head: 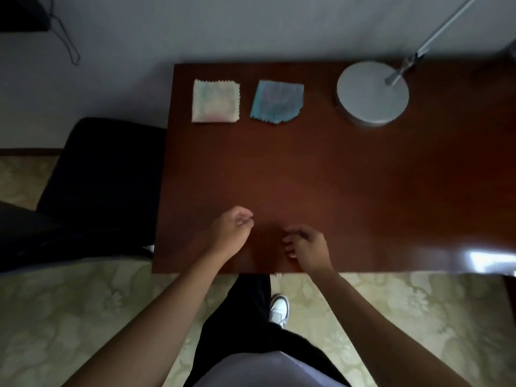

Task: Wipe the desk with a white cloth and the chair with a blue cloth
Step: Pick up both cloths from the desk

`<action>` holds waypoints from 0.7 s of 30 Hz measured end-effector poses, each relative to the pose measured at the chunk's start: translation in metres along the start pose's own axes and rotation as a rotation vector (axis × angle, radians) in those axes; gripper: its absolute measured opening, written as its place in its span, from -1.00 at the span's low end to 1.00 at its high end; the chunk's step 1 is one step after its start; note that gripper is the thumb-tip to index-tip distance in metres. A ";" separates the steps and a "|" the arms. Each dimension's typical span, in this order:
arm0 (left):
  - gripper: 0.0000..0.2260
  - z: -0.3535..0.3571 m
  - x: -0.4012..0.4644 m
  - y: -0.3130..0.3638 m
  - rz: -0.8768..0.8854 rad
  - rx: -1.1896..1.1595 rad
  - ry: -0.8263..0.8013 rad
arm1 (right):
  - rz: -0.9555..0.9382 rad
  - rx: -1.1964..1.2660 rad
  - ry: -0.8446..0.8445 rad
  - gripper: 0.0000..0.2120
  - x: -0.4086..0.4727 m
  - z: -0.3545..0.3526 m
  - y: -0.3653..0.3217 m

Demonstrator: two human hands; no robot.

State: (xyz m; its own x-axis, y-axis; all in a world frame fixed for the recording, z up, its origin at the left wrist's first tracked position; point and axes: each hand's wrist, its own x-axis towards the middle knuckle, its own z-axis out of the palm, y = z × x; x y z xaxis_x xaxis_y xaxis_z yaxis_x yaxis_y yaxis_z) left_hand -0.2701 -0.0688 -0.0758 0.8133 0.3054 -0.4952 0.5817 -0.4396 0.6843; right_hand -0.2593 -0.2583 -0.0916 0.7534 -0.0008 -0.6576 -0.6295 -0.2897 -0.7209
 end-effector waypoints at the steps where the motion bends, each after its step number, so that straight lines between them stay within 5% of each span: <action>1: -0.90 0.005 -0.017 -0.007 -0.001 0.007 -0.013 | 0.025 0.002 -0.010 -0.69 -0.013 -0.002 0.013; 10: -0.51 0.032 -0.092 -0.066 0.176 0.542 -0.067 | 0.312 -0.088 -0.050 -0.76 -0.050 -0.014 0.093; 16: -0.28 0.047 -0.100 -0.087 0.237 0.742 -0.170 | 0.320 -0.218 -0.066 -0.45 -0.038 0.012 0.117; 21: -0.16 0.052 -0.100 -0.096 0.255 0.823 -0.190 | 0.230 -0.174 0.016 -0.71 -0.029 0.034 0.126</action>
State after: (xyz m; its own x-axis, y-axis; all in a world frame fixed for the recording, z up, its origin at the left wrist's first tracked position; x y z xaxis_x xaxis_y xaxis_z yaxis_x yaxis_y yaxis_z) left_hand -0.4080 -0.1007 -0.1198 0.8597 0.0011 -0.5107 0.1319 -0.9665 0.2201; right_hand -0.3666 -0.2623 -0.1710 0.5986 -0.0998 -0.7948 -0.7431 -0.4397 -0.5044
